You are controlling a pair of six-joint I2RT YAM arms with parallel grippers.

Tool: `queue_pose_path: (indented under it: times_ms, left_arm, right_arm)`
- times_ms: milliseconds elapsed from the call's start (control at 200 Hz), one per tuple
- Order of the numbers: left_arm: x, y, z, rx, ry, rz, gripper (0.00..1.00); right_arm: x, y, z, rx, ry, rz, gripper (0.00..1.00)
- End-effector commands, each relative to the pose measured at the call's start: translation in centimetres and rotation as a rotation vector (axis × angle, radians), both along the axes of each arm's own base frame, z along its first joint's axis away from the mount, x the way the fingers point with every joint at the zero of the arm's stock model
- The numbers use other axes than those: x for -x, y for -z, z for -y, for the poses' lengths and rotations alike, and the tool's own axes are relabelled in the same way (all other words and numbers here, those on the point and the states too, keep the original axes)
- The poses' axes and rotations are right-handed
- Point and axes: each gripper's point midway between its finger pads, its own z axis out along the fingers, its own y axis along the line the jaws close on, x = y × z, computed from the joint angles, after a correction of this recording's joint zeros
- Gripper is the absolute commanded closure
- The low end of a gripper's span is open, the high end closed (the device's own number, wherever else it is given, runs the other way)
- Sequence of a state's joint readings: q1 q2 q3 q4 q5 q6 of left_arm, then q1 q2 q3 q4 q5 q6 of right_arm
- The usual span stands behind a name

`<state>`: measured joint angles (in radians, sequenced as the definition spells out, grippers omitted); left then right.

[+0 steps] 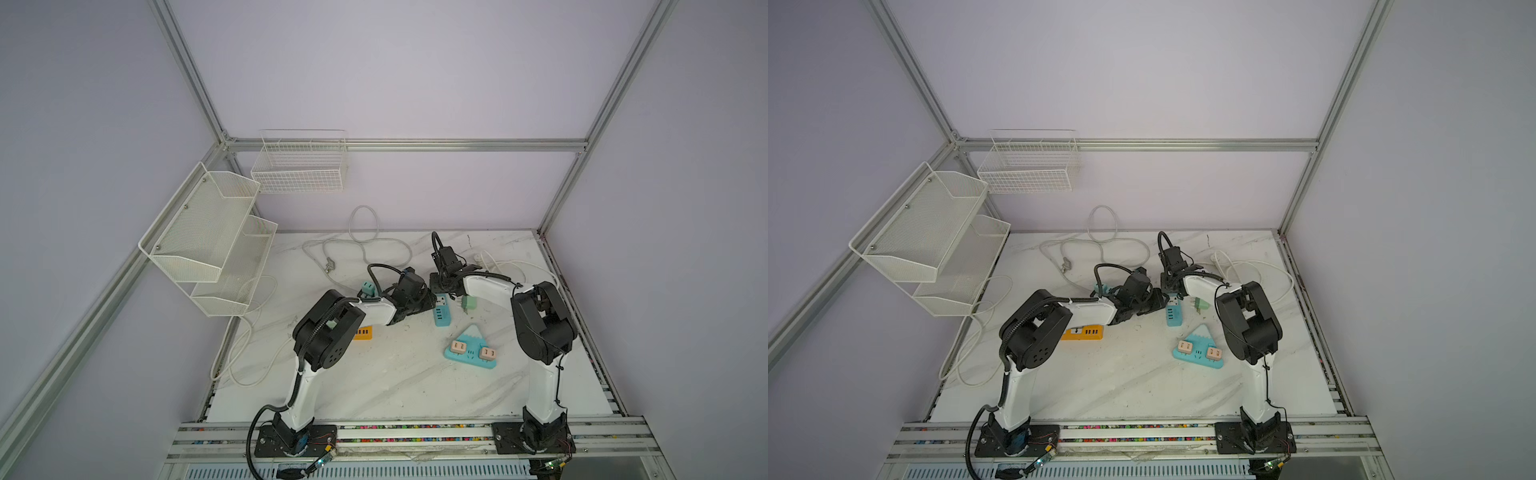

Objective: Pull the plug off the socket
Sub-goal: 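Pull the pink adapter out of the blue strip with the right gripper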

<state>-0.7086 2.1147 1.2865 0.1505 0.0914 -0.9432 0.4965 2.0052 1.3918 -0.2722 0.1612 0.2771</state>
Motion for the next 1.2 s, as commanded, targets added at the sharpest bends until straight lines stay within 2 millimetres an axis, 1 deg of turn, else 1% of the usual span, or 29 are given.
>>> queue_pose_path:
  times_ms: [0, 100, 160, 275, 345, 420, 515, 600, 630, 700, 825, 890, 970, 1065, 1195]
  left_arm:
    - [1.6, 1.5, -0.9, -0.062, -0.011, -0.054, 0.58]
    - [1.8, 1.5, -0.8, -0.067, -0.012, -0.051, 0.58]
    - [1.9, 1.6, -0.5, -0.069, 0.000, -0.051, 0.58]
    - [2.1, 2.0, -0.7, -0.077, -0.004, -0.058, 0.58]
    - [2.4, 2.1, -0.1, -0.062, 0.018, -0.062, 0.58]
    - [2.9, 2.1, 0.7, -0.049, 0.043, -0.067, 0.58]
    - [2.9, 1.8, 0.3, -0.057, 0.020, -0.058, 0.58]
    - [2.9, 1.6, 0.4, -0.053, 0.019, -0.053, 0.58]
    - [3.0, 1.7, 0.5, -0.048, 0.025, -0.060, 0.58]
    - [3.2, 1.8, 1.0, -0.040, 0.039, -0.067, 0.58]
    - [3.3, 2.3, 0.6, -0.047, 0.030, -0.060, 0.58]
    - [3.3, 2.4, 0.5, -0.049, 0.034, -0.062, 0.58]
    - [3.4, 2.3, 0.7, -0.052, 0.035, -0.055, 0.57]
    - [3.5, 2.2, 0.9, -0.049, 0.036, -0.056, 0.58]
    - [3.6, 2.2, 0.7, -0.062, 0.027, -0.059, 0.58]
  right_arm:
    - [-0.4, -2.6, -0.6, -0.031, 0.007, 0.046, 0.77]
    - [-0.4, -2.5, -1.5, -0.040, -0.009, 0.044, 0.78]
    - [-0.5, -2.5, -1.3, -0.024, -0.001, 0.043, 0.78]
    - [-0.3, -2.7, -0.9, -0.013, 0.005, 0.043, 0.78]
    - [-0.3, -3.1, -0.8, -0.012, -0.007, 0.055, 0.79]
    - [-0.3, -3.0, -0.9, -0.020, -0.009, 0.049, 0.79]
    - [-0.5, -3.0, -0.9, -0.026, 0.003, 0.042, 0.79]
    - [-0.5, -3.0, -2.0, -0.062, -0.025, 0.041, 0.80]
    - [-0.6, -3.1, -2.0, -0.064, -0.024, 0.040, 0.80]
    - [-0.5, -3.1, -1.9, -0.068, -0.008, 0.032, 0.80]
    - [-0.5, -3.8, -0.9, -0.028, 0.005, 0.057, 0.80]
    - [-0.4, -4.0, -0.9, -0.033, 0.005, 0.059, 0.80]
    - [-0.3, -3.8, -1.8, -0.073, -0.022, 0.046, 0.81]
    - [-0.5, -4.0, -2.3, -0.090, -0.029, 0.050, 0.82]
    - [-0.6, -3.8, -2.2, -0.095, -0.016, 0.039, 0.82]
